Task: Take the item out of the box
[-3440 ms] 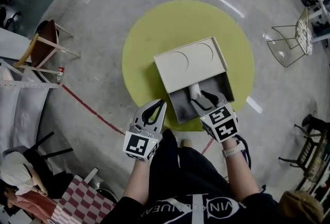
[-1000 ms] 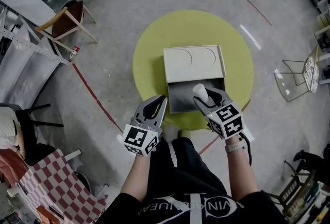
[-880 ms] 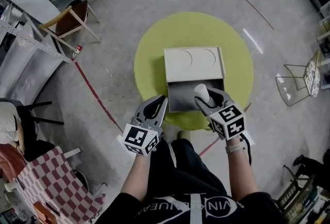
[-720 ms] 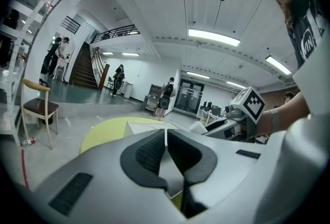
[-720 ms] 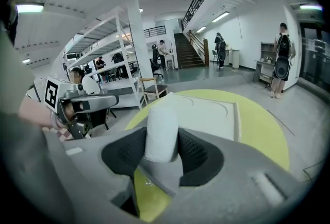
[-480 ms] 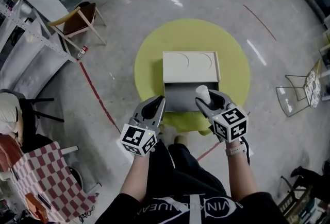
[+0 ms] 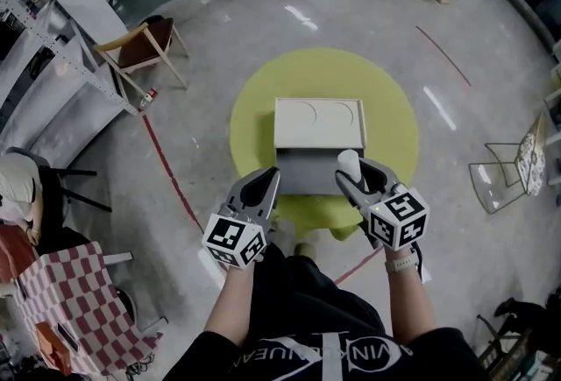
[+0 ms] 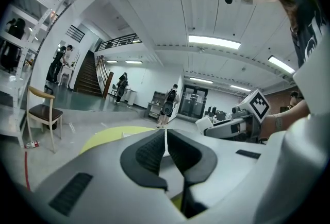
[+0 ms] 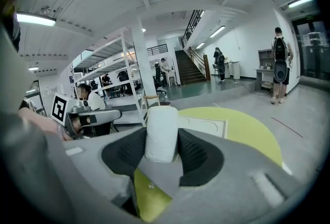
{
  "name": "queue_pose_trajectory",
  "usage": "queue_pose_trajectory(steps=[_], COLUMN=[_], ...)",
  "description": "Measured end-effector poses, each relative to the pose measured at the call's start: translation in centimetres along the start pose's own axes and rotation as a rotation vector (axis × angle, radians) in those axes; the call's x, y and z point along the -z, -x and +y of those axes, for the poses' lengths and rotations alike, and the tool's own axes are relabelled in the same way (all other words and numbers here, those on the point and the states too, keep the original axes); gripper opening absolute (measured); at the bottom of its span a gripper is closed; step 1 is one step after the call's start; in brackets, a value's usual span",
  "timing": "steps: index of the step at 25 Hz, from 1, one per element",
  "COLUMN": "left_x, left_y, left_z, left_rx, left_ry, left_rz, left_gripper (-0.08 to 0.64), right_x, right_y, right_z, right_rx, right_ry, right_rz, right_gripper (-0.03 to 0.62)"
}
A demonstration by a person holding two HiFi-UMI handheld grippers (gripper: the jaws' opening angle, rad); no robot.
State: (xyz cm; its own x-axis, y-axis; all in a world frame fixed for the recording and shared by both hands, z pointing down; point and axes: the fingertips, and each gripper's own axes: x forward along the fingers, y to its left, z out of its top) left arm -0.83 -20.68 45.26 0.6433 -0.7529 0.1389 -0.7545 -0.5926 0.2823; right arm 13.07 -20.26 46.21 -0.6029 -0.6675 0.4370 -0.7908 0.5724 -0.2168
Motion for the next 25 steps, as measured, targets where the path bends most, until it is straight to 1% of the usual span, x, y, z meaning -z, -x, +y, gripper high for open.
queue_pose_trajectory(steps=[4, 8, 17, 25], left_x=[-0.9, -2.0, -3.8, -5.3], left_y=[0.3, 0.5, 0.7, 1.1], left_z=[-0.5, -0.9, -1.5, -1.8], left_rx=[-0.008, -0.016, -0.034, -0.046], left_ry=[-0.008, -0.026, -0.054, -0.076], left_rz=[-0.014, -0.032, -0.063, -0.091], left_gripper=[0.02, 0.02, 0.02, 0.02], right_x=[-1.2, -2.6, -5.0, -6.6], right_y=[1.0, 1.9, 3.6, 4.3], right_z=[0.6, 0.4, 0.5, 0.4], right_rx=[-0.009, 0.006, 0.008, 0.011], right_ry=[0.023, 0.042, 0.072, 0.094], right_rz=[-0.042, -0.09, -0.161, -0.204], right_gripper=[0.189, 0.188, 0.189, 0.187])
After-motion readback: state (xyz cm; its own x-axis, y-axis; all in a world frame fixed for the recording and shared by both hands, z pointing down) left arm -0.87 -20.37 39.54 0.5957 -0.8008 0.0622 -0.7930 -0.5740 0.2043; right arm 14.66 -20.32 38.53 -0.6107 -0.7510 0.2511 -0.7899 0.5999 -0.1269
